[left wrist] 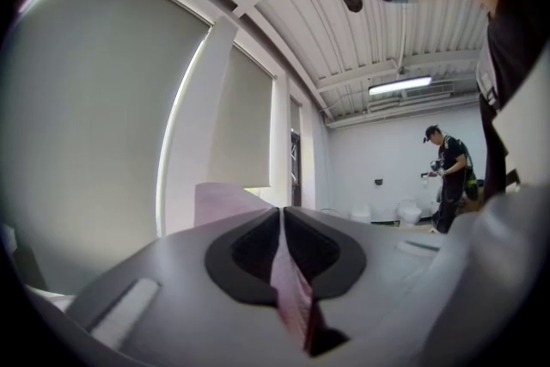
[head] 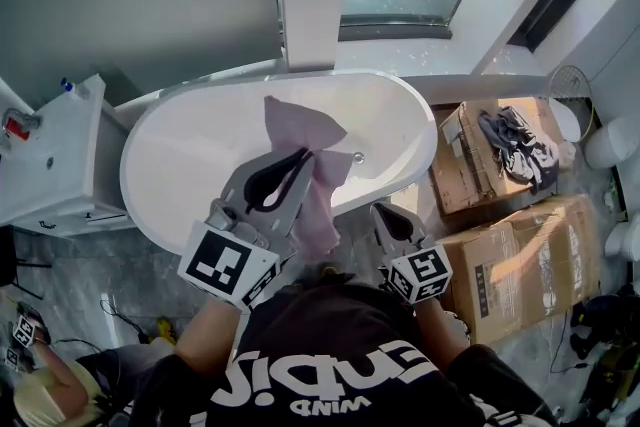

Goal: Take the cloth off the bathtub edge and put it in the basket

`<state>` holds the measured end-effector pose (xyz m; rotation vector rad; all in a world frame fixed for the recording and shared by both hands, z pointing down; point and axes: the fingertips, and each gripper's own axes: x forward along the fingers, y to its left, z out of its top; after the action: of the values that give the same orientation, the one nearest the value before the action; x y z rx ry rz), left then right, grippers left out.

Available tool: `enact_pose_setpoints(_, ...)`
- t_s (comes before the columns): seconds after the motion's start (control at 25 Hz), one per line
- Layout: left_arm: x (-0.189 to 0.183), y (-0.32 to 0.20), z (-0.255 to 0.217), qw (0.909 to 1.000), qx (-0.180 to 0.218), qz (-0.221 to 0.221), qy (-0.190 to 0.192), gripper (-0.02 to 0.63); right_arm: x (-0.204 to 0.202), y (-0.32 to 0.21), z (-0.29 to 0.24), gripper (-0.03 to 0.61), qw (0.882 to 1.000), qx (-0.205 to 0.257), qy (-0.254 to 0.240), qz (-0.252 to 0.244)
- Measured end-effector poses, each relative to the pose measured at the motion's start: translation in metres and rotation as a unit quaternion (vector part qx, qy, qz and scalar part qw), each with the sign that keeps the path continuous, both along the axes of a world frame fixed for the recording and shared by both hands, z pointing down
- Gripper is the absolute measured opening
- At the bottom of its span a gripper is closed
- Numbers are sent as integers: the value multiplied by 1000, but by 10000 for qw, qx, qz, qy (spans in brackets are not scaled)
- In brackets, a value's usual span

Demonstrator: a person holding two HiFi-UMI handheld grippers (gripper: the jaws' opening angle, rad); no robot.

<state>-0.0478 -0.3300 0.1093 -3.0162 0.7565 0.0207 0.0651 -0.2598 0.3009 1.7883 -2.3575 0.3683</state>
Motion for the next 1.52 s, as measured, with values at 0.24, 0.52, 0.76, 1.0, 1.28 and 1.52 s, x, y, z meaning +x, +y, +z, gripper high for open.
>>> enact_pose_setpoints(0.24,13,21,-7,9964,-25,847,71,15,6,38,-6,9,9959,-20,0,908)
enact_pose_setpoints(0.52,52,87,-22,9758,-47,2183,128,15,3,117,-17,9,9786,-40,-32,2057)
enact_pose_setpoints(0.76,86,149,-9,9475,12,3194,125,15,16,198,-10,9,9489,2,43,3156)
enact_pose_setpoints(1.0,130,216,-17,9122,61,4092,190,15,36,274,-16,9,9112,92,68,4119)
enact_pose_setpoints(1.28,169,296,-32,8792,64,4752,346,15,54,372,-16,9,8647,158,66,5020)
enact_pose_setpoints(1.52,194,349,-44,8587,51,5105,450,15,60,443,-16,9,8284,203,50,5598)
